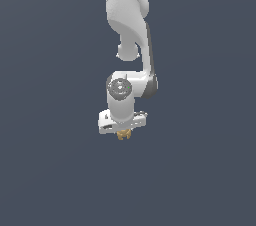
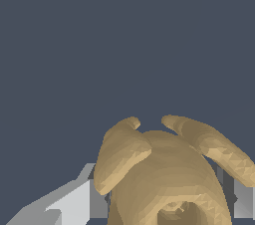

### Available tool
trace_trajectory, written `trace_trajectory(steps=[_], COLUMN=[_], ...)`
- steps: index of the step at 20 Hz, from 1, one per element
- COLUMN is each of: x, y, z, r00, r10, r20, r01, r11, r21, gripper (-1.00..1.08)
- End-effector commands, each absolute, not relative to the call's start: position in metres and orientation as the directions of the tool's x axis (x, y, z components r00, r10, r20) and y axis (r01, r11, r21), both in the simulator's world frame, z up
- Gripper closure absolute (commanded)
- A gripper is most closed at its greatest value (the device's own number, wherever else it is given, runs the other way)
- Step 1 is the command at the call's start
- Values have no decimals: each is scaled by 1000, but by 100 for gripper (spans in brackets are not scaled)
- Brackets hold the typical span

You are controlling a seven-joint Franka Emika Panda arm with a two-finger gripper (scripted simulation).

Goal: Pick up the object and move it to a goal position.

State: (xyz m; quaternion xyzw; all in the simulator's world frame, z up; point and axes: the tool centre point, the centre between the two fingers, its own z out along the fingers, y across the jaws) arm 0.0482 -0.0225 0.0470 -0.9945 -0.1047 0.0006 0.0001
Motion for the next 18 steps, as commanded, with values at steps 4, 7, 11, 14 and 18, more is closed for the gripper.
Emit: trace_trajectory(steps=[4, 7, 11, 14, 18], x=[42, 37, 28, 19, 6], y=[-14, -6, 7, 19, 37], z=[68, 86, 119, 149, 193], r00=[978, 978, 978, 978, 978], r10=[209, 209, 209, 209, 209], r20=[0, 0, 0, 0, 0], r01=[209, 209, 209, 209, 209], r11=[-978, -978, -978, -978, -978], r21=[0, 0, 1, 1, 1], gripper=[108, 108, 108, 108, 108])
